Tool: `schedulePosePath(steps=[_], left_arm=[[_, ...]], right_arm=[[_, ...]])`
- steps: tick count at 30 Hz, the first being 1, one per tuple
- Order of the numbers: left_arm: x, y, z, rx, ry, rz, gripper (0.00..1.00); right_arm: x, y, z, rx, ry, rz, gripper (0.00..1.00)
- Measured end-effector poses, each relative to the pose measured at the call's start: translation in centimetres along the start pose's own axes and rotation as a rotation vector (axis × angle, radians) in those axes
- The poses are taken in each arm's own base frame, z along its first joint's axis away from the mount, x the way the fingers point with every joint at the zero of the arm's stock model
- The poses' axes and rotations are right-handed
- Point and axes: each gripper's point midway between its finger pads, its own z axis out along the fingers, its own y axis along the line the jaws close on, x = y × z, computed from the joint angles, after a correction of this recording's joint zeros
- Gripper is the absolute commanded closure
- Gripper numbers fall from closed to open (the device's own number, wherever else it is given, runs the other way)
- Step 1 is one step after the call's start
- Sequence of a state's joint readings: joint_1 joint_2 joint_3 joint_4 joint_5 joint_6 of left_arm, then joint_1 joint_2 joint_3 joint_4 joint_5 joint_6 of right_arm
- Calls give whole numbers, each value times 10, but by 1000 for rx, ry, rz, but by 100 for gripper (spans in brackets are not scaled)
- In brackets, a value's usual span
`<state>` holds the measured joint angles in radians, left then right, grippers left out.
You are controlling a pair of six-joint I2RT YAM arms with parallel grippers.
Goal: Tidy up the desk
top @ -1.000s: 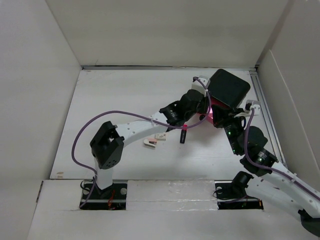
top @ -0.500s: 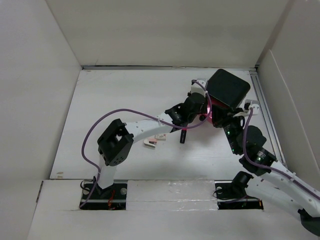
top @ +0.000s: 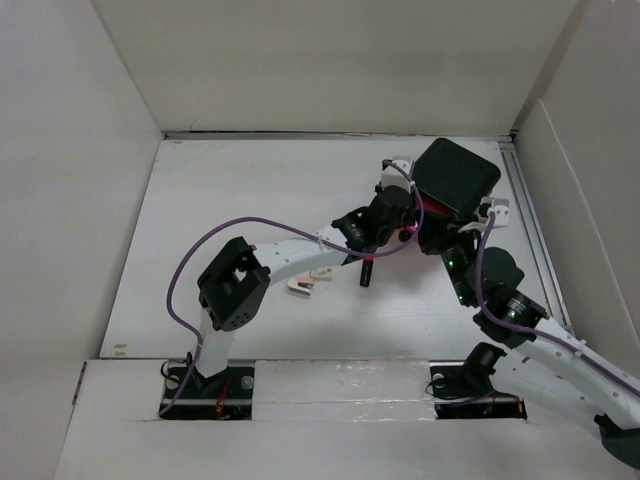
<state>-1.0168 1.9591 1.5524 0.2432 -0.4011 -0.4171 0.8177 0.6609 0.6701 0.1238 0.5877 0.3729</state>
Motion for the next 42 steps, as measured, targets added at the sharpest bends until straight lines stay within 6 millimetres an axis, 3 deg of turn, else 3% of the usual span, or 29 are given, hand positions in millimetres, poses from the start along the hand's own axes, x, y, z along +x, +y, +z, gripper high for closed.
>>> schedulePosePath(steps=[1,4,15,32,42], left_arm=[[0,0,0,-1,0,0,84],[0,2,0,-5,3,-2,90],[3,3,-3,-15,24,-53,100],[10,3,-16,-60,94,-245,94],[-19,-14,-17,-26,88,-350,89]], right_arm=[[1,0,0,1,2,-1,82],[1,0,0,0,1,-1,82],[0,0,0,0,1,-3,81],[-2,1,-1,-8,-4,2,81],[-10,2,-6,-20,-24,17,81]])
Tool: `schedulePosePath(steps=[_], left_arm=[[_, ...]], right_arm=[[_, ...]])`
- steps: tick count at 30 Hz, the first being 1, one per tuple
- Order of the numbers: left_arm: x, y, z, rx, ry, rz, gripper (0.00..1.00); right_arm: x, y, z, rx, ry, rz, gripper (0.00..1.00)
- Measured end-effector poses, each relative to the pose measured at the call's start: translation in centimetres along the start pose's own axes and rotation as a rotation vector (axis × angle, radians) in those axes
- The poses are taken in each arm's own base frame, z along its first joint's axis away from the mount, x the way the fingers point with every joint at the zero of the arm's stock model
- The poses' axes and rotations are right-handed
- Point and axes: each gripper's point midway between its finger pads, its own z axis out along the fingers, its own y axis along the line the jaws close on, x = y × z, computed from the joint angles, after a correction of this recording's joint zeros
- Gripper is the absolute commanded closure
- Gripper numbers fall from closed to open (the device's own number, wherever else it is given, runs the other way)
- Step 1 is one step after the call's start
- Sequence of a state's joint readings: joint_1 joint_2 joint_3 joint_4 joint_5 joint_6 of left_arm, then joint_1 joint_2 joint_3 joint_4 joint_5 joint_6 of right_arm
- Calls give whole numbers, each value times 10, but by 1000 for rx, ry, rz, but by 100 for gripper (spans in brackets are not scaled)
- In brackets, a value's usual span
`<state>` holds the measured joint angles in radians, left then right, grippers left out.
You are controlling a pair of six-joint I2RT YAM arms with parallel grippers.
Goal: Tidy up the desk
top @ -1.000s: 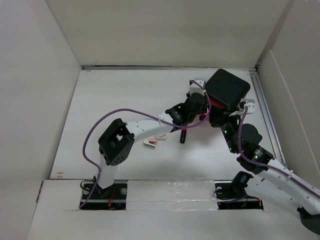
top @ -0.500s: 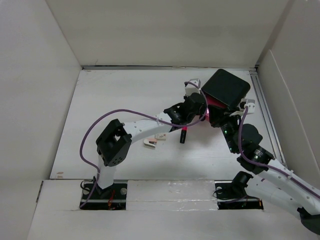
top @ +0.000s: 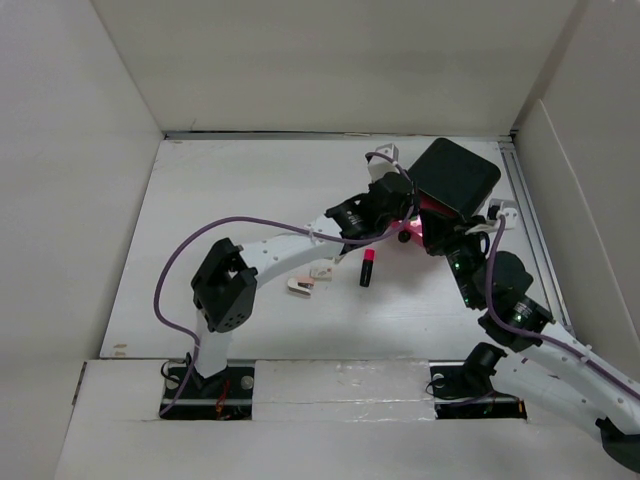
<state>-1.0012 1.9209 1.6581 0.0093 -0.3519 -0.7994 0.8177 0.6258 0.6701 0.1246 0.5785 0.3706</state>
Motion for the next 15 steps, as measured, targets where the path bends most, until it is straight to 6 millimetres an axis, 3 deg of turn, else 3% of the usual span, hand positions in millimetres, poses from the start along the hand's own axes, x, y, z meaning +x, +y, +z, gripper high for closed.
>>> schedulePosePath(steps=[15], left_arm=[[20,15,8,-29,52,-30,91]], right_arm=[[-3,0,-2,-3,-8,5,80]])
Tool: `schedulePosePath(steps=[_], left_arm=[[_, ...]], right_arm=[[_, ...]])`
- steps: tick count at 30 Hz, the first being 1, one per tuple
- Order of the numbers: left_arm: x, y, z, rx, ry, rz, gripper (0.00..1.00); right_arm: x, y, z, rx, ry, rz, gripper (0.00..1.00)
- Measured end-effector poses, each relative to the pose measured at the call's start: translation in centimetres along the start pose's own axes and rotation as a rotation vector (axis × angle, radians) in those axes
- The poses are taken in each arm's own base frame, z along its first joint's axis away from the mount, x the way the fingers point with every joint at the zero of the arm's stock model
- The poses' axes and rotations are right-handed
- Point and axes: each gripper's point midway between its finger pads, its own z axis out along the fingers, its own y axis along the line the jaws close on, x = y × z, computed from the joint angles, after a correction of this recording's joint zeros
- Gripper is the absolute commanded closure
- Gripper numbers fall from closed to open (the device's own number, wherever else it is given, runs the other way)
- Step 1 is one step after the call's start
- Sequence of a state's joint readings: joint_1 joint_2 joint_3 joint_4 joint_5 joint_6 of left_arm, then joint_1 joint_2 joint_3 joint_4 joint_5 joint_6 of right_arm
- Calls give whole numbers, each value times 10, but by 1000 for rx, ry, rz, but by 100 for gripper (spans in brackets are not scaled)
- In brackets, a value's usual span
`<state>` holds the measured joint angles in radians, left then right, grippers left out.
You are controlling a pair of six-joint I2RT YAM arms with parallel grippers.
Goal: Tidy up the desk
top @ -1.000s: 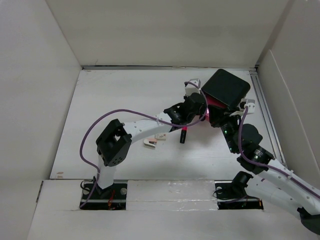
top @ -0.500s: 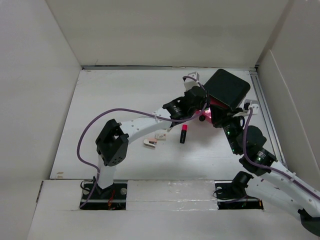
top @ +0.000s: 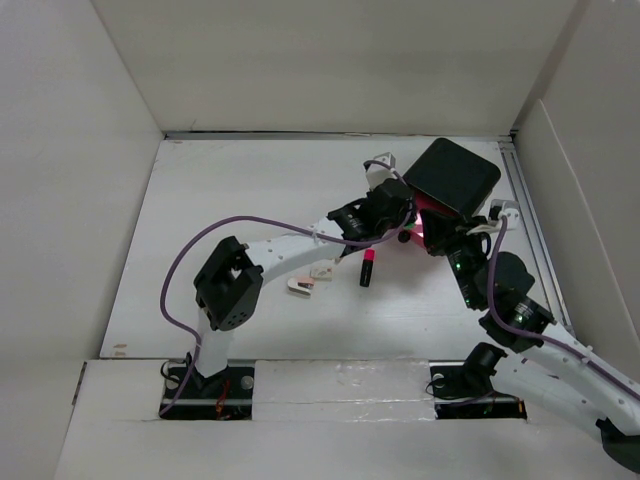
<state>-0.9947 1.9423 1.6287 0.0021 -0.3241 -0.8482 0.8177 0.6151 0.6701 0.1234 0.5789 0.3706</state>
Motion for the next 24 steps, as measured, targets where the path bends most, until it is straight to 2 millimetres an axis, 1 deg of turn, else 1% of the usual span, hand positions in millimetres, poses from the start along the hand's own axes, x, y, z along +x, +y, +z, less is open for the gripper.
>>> schedulePosePath(steps=[3,7,10,11,13,14,17,24], left_arm=[[7,7,1,-15,15,1,91],[8,7,1,-16,17,-5,90],[7,8,1,-13,20,-7,80],[7,8,2,-13,21,-7,74],[6,5,3,-7,20,-9,69],[6,3,3,-3,20,-10,65],[4,2,5,3,20,-13,60],[2,3,6,6,23,-18,60]], right_arm=[[0,0,0,0,1,-1,80],[0,0,0,0,1,-1,80],[1,0,0,-1,2,-1,80],[1,0,0,-1,2,-1,80],[1,0,0,-1,2,-1,80],[1,0,0,-1,2,-1,80],[1,0,0,-1,2,-1,80],[3,0,1,0,7,-4,79]])
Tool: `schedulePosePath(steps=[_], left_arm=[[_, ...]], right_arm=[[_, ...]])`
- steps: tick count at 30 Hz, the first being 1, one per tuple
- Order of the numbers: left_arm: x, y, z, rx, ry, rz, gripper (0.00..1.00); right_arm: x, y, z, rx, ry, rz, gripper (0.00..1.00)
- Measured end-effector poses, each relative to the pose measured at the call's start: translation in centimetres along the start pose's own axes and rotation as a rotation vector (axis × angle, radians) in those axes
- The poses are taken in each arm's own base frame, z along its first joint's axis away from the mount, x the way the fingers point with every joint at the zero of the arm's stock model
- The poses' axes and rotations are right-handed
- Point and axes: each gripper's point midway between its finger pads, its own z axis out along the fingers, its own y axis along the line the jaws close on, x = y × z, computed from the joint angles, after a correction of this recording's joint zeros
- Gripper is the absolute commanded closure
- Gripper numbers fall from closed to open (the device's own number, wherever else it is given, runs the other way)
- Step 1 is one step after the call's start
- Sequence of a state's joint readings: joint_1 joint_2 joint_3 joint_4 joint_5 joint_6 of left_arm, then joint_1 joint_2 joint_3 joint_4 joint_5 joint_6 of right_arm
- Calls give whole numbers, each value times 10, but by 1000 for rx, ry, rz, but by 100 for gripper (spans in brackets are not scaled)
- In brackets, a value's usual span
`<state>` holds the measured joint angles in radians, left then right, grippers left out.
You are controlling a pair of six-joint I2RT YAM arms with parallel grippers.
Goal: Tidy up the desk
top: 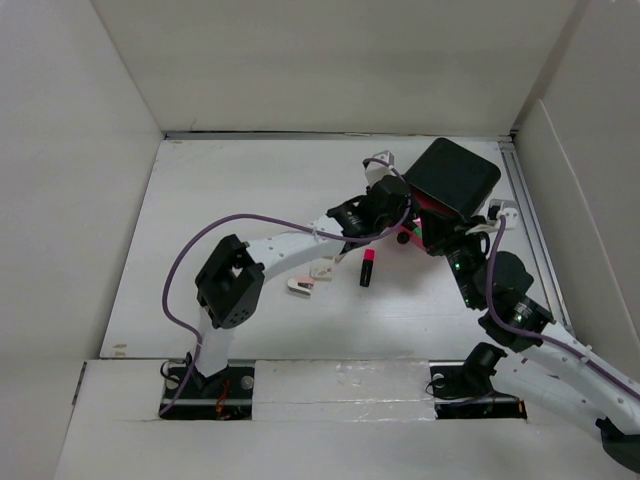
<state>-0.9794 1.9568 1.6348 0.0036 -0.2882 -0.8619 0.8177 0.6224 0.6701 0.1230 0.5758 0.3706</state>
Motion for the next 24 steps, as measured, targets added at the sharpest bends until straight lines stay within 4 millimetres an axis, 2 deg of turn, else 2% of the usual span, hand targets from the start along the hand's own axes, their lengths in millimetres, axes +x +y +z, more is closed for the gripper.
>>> schedulePosePath(steps=[3,6,7,8,10,12,16,17,19,20,24], left_arm=[[-1,0,1,6,-5,-3,61],[0,2,-1,21,-13,6,67],[2,7,-5,18,-13,16,67],[3,12,-9,22,-17,29,70],[3,23,-21,23,-31,62,74],[-2,32,-40,31,-65,112,76],[-9,44,-82,47,-134,204,62],[-8,46,-90,54,-144,217,55],[-3,55,-99,56,-146,242,52],[2,61,-98,47,-138,252,49],[39,95,-78,-19,-42,316,49]], right_arm=[[1,0,0,1,2,-1,79],[2,0,1,2,6,-4,80],[2,0,1,2,6,-4,82],[2,0,1,2,5,-4,90],[1,0,1,1,3,-4,98],[0,0,0,0,1,-1,100],[0,0,0,0,0,0,100],[1,0,1,0,2,-2,93],[3,0,2,1,7,-2,84],[4,-1,3,5,9,-5,78],[8,-1,5,8,20,-15,68]])
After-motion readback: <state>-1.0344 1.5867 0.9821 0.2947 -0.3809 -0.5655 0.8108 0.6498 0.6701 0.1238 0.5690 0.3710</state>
